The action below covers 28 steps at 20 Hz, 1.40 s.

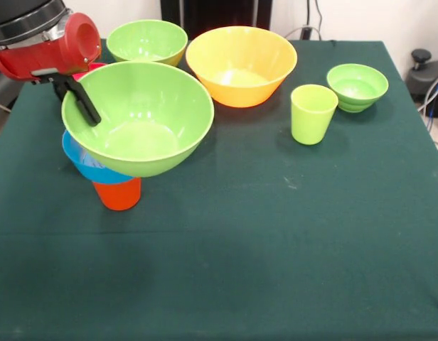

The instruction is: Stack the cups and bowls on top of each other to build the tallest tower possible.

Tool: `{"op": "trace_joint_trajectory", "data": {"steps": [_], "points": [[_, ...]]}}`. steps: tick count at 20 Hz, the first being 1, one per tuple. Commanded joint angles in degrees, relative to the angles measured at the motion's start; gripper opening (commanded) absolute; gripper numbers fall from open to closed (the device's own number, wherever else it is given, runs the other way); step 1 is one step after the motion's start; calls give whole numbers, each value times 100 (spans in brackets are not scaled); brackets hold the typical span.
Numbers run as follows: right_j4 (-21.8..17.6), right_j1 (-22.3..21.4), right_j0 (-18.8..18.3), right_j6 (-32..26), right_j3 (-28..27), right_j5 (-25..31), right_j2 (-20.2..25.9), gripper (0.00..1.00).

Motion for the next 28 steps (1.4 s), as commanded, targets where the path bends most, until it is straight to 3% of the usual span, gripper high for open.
{"op": "trace_joint_trajectory", "data": {"steps": [1, 13, 28], "points": [[-230, 12, -2, -1688, -39, 245, -266, 0], [-276, -29, -156, -1767, 80, 269, -252, 0], [-373, -259, -526, -1465, 1037, -231, -193, 0]]}}
